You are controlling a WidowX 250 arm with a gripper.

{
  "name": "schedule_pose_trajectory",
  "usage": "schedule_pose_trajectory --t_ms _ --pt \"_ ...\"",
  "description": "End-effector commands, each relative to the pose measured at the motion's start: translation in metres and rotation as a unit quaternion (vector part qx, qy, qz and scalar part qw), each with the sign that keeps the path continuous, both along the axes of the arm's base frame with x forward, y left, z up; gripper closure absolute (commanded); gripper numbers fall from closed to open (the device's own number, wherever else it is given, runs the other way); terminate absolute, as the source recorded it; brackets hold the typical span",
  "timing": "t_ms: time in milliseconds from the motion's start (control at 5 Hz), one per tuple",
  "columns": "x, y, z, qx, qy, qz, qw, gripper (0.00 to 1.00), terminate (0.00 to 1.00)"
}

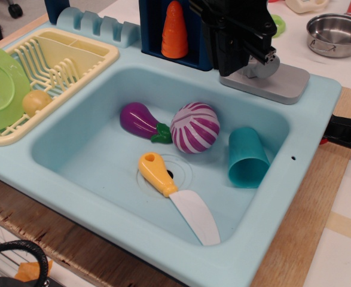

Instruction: Turn lever vertical to-front

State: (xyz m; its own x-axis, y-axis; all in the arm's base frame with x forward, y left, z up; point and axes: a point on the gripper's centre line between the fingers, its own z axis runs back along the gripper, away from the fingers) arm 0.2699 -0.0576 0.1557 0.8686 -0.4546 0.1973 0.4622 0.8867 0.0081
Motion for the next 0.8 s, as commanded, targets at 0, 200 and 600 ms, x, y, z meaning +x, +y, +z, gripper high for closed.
schedule_pose_trajectory --t_ms 0,200,600 --pt "-0.0166 -0.0014 -0.0154 -0.006 0.069 0.0 0.9976 1.0 0.0" --pt "-0.0166 -0.0014 -0.0154 -0.006 0.069 0.0 0.9976 0.0 0.0" --pt "-0.0166 -0.0014 -0.0154 -0.006 0.069 0.0 0.9976 0.0 1.0"
